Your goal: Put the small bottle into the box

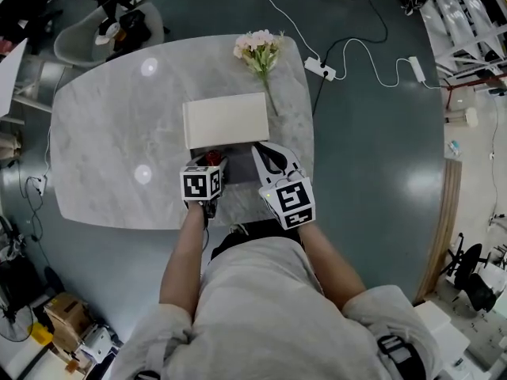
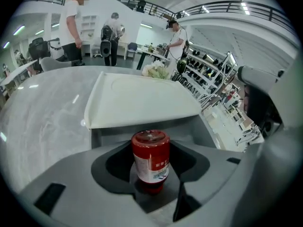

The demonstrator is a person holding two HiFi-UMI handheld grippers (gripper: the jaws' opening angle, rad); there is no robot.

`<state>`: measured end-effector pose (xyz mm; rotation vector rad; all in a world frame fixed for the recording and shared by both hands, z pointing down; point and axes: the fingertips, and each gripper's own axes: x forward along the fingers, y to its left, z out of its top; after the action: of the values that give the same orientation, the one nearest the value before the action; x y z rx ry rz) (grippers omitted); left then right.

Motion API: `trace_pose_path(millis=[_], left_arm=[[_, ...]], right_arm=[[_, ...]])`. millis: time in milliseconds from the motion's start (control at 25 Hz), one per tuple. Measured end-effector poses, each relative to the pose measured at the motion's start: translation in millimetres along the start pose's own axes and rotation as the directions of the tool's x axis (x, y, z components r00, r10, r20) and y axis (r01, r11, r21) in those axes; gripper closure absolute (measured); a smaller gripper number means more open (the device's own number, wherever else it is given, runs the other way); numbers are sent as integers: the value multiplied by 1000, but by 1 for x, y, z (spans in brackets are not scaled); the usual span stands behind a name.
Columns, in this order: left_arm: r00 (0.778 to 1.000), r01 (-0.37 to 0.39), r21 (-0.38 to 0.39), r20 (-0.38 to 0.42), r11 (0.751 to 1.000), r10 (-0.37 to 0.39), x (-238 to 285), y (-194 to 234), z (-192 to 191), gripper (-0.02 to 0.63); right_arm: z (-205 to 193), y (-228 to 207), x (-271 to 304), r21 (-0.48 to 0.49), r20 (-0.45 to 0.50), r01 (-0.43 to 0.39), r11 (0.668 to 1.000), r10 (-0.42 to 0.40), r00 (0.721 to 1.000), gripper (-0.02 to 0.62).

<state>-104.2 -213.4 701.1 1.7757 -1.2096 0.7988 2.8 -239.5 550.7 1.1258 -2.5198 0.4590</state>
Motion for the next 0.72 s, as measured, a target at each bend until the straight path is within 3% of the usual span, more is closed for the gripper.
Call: trace_pose_path(millis=[280, 720], left_arm=[[1000, 4, -48, -18, 999, -5, 12, 4, 0, 365], [998, -19, -47, -66, 999, 16, 21, 3, -6, 365]], right_arm=[[5, -12, 4, -2, 4, 9, 1000, -9, 1000, 570], [2, -16, 1, 15, -3, 9, 1000, -9, 1000, 570]])
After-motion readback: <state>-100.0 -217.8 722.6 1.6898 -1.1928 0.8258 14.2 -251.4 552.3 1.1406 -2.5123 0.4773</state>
